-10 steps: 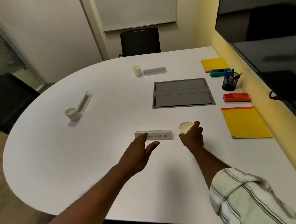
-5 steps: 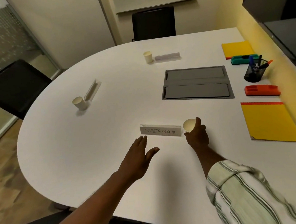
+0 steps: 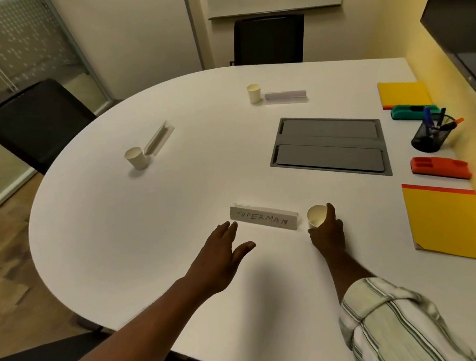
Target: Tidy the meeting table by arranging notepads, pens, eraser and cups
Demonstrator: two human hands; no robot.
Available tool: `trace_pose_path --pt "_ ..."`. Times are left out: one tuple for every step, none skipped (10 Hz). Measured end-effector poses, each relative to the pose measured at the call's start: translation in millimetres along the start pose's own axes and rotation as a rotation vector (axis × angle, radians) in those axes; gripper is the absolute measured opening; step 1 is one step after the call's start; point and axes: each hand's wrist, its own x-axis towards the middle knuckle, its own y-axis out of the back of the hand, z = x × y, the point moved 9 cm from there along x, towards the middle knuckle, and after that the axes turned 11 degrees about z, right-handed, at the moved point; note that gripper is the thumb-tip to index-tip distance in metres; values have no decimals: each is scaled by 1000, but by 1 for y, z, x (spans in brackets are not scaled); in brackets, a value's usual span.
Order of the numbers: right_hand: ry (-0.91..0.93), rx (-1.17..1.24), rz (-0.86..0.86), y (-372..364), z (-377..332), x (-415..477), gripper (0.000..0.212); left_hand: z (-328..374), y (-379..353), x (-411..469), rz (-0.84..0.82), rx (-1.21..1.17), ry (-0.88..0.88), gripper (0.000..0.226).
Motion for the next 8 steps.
trace_pose_path --pt "10 28 -15 -1 -2 0 90 -2 -1 -3 -1 8 5 72" --pt "41 16 -25 0 -6 -3 107 1 -2 -7 -13 15 -10 72" --pt "39 -31 -7 5 -10 -7 120 4 1 -8 -12 18 -24 70" --pt "89 -251 57 22 -19 -17 128 9 9 -12 -12 53 -66 66" --pt "136 -336 117 39 -28 -27 132 16 22 -15 13 72 -111 65" --pt "168 -347 188 64 -36 -44 129 22 39 -20 47 84 -151 68" --pt "197 -342 221 78 -60 -68 126 25 58 -25 61 83 -165 71" --pt "252 -292 217 88 -118 -112 123 36 95 -32 72 112 -304 70"
